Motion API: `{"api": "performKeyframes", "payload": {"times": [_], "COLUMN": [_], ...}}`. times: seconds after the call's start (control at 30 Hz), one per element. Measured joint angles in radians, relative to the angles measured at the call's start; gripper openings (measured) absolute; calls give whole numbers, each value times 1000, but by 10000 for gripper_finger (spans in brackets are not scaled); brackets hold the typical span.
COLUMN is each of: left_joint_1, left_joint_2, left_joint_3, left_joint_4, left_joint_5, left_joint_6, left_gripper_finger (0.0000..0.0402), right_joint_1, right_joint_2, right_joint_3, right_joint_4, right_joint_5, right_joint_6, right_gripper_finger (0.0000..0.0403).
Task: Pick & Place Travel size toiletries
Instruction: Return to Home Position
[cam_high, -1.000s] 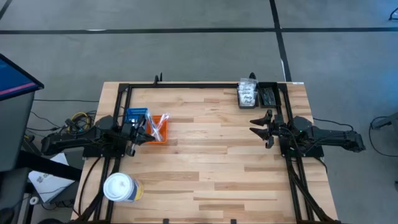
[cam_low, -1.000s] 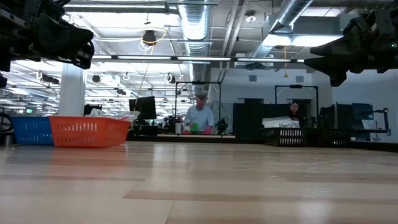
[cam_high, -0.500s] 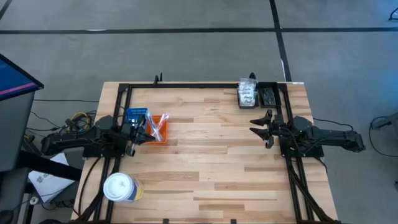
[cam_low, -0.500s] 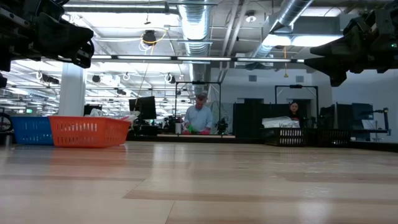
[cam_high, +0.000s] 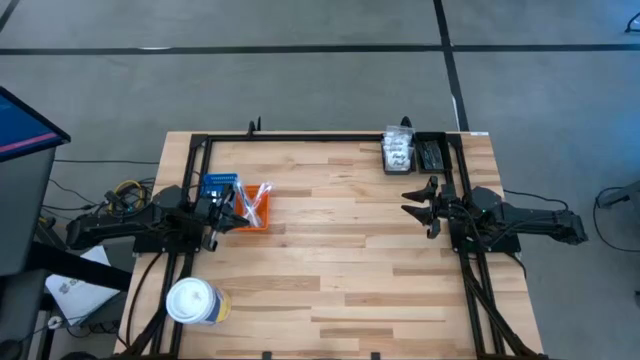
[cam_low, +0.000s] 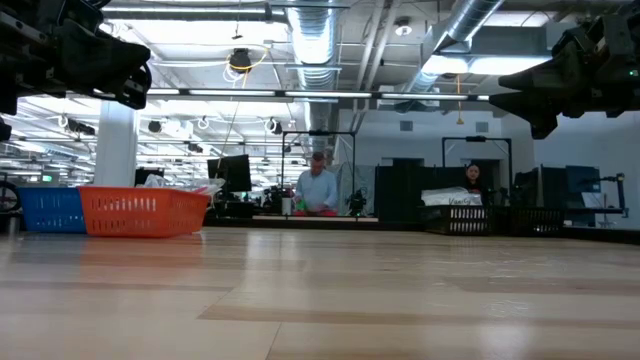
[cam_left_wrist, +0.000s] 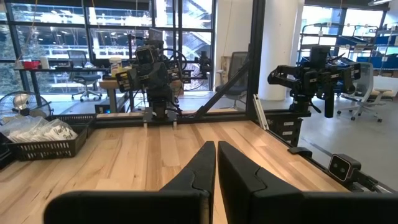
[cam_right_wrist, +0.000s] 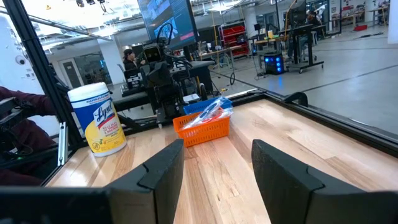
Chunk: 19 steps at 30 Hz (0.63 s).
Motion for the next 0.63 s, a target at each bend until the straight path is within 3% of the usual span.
{"api": "performKeyframes", "payload": {"times": [0.63], "left_joint_1": [0], "left_joint_2": [0], "left_joint_3": [0], "left_joint_4": [6], "left_joint_5": [0], "left_joint_6": [0], "left_gripper_finger": [13], "right_joint_1": [0], "right_joint_2": [0], "right_joint_3": [0], "right_joint_4": [0], "right_joint_5": [0], "right_joint_6": [0], "right_gripper_finger": [182]}}
